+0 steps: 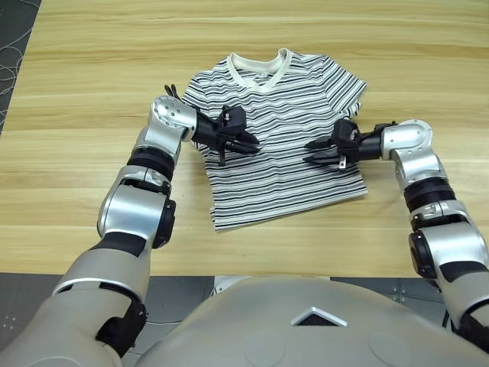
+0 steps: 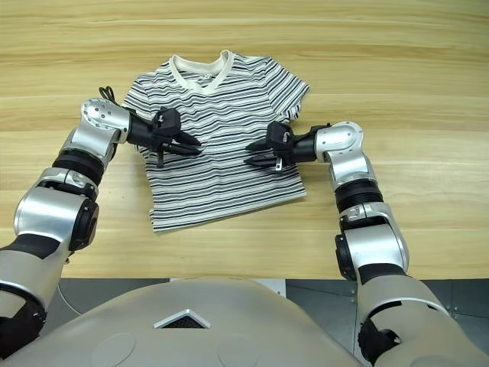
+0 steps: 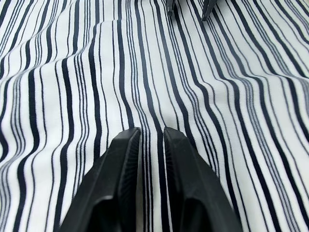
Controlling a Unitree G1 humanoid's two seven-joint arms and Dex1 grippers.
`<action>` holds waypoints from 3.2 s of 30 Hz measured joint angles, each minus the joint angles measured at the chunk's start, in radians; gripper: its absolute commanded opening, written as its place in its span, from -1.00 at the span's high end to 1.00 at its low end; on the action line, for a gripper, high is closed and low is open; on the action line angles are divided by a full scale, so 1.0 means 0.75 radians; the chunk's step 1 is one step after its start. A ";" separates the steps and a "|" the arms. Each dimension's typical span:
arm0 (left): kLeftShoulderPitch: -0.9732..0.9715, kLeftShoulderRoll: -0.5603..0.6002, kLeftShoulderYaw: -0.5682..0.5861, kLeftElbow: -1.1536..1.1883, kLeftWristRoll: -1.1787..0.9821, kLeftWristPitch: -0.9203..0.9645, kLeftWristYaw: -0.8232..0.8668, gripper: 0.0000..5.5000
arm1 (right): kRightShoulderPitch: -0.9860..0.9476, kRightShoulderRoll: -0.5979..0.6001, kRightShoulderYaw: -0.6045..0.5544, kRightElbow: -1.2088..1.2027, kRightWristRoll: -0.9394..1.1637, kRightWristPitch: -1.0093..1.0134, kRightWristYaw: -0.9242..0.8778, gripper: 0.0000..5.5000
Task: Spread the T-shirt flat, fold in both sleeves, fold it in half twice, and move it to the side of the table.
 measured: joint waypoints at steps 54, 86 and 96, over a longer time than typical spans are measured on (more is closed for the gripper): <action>-0.148 -0.092 -0.003 0.256 0.192 0.063 1.077 0.66 | 0.015 -0.169 -0.032 0.013 -0.088 -0.072 -0.386 0.46; -0.148 -0.101 0.006 0.255 0.192 0.068 1.078 0.66 | 0.259 -0.234 0.123 -0.436 0.151 0.079 0.032 0.46; -0.147 -0.105 0.007 0.255 0.191 0.066 1.077 0.66 | 0.277 -0.281 0.091 -0.420 0.144 0.107 -0.052 0.46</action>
